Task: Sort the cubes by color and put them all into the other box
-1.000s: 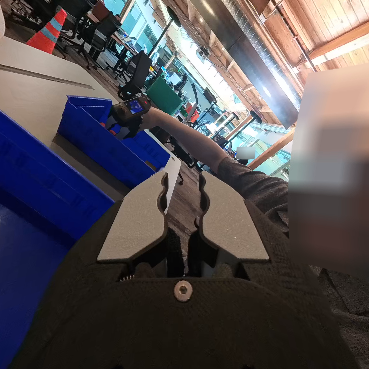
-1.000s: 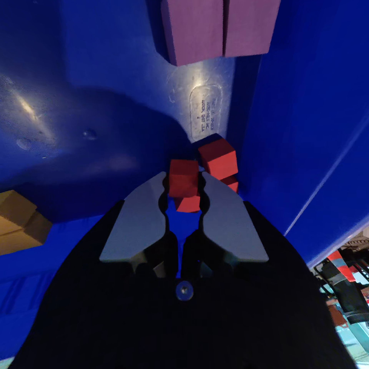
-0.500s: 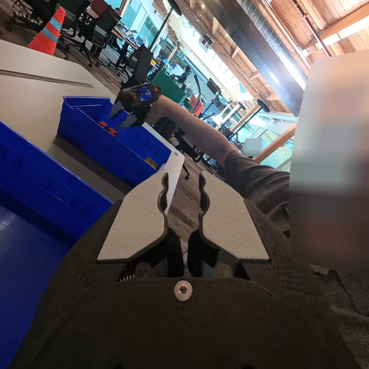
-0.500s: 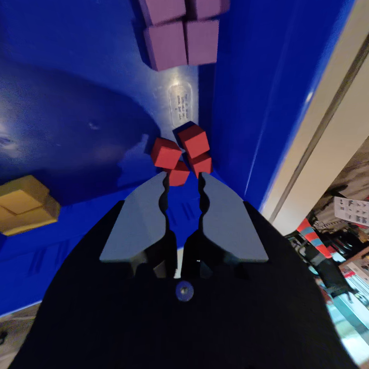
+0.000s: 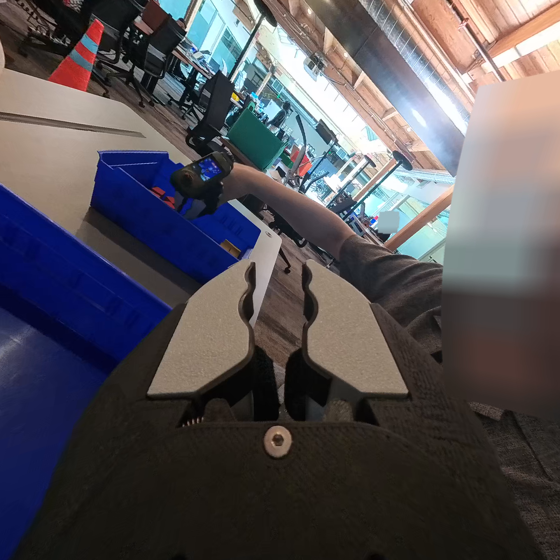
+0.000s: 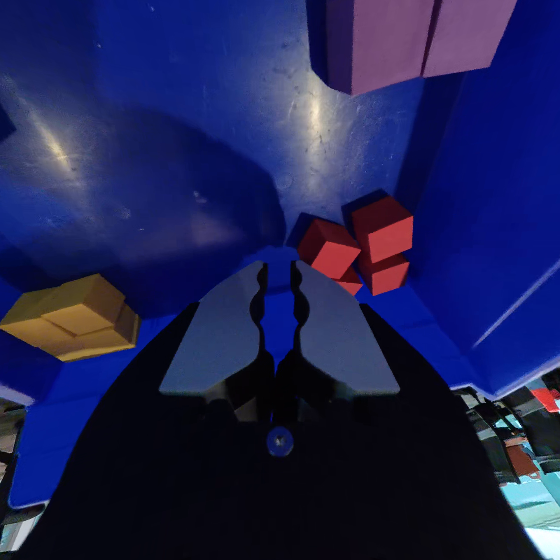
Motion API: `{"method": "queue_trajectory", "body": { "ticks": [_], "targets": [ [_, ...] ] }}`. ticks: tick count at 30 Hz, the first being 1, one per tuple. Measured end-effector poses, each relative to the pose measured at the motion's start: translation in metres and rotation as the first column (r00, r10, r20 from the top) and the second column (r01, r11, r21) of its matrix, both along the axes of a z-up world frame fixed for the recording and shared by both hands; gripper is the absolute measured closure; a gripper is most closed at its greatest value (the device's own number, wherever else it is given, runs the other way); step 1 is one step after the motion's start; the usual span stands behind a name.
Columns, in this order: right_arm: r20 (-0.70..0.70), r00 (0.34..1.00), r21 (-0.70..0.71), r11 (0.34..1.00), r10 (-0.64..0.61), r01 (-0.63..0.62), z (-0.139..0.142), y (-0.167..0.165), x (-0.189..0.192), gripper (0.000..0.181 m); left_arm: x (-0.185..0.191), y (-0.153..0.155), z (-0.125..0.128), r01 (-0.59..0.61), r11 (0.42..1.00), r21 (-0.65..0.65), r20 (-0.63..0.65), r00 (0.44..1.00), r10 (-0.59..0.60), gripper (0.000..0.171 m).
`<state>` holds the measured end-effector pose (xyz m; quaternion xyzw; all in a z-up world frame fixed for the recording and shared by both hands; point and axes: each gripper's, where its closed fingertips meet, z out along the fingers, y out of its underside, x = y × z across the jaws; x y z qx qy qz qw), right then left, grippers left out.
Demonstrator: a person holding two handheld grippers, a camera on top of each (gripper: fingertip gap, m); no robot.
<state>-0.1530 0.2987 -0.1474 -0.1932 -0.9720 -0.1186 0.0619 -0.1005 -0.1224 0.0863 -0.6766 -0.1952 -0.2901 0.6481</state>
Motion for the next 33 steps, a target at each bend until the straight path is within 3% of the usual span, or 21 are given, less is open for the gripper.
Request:
{"method": "queue_trajectory", "body": {
  "ticks": [4, 8, 13, 18, 22, 25, 27, 28, 29, 31, 33],
  "targets": [
    [-0.058, 0.998, 0.001, 1.0, -0.004, 0.004, 0.019, -0.008, 0.01, 0.164, 0.002, 0.002, -0.002, 0.014, 1.0, -0.007, 0.011, 1.0, -0.013, 0.142],
    [-0.309, 0.951, -0.154, 0.988, -0.026, -0.023, 0.063, -0.045, 0.029, 0.151, 0.003, 0.009, -0.009, 0.024, 0.998, -0.051, 0.007, 1.0, -0.023, 0.142],
    [-0.638, 0.744, -0.393, 0.915, -0.199, -0.093, 0.134, -0.077, 0.064, 0.141, -0.008, 0.012, -0.011, -0.074, 0.995, -0.068, -0.029, 0.997, 0.072, 0.144],
    [-0.729, 0.581, -0.539, 0.827, -0.362, -0.161, 0.165, -0.096, 0.107, 0.142, -0.004, 0.016, 0.002, -0.145, 0.989, -0.037, -0.08, 0.987, 0.142, 0.147],
    [-0.74, 0.501, -0.615, 0.754, -0.449, -0.233, 0.162, -0.119, 0.138, 0.138, 0.001, 0.017, 0.015, -0.215, 0.976, 0.024, -0.182, 0.959, 0.216, 0.148],
    [-0.675, 0.526, -0.702, 0.67, -0.517, -0.243, 0.142, -0.148, 0.163, 0.134, 0.0, 0.017, 0.018, -0.309, 0.949, 0.066, -0.293, 0.903, 0.314, 0.145],
    [-0.662, 0.527, -0.712, 0.668, -0.533, -0.219, 0.128, -0.159, 0.177, 0.134, 0.0, 0.021, 0.008, -0.372, 0.927, 0.047, -0.369, 0.856, 0.362, 0.143],
    [-0.679, 0.494, -0.699, 0.684, -0.544, -0.207, 0.124, -0.159, 0.182, 0.134, -0.001, 0.023, -0.003, -0.413, 0.911, 0.019, -0.41, 0.827, 0.384, 0.125],
    [-0.689, 0.46, -0.698, 0.683, -0.56, -0.214, 0.123, -0.16, 0.185, 0.136, 0.0, 0.026, -0.013, -0.43, 0.903, -0.005, -0.444, 0.81, 0.383, 0.121],
    [-0.69, 0.423, -0.707, 0.672, -0.587, -0.22, 0.118, -0.161, 0.189, 0.139, 0.006, 0.03, -0.028, -0.445, 0.895, -0.009, -0.446, 0.803, 0.395, 0.114],
    [-0.681, 0.397, -0.717, 0.669, -0.615, -0.195, 0.11, -0.154, 0.187, 0.138, 0.009, 0.031, -0.038, -0.459, 0.888, 0.008, -0.397, 0.814, 0.424, 0.088]
  ]
}}
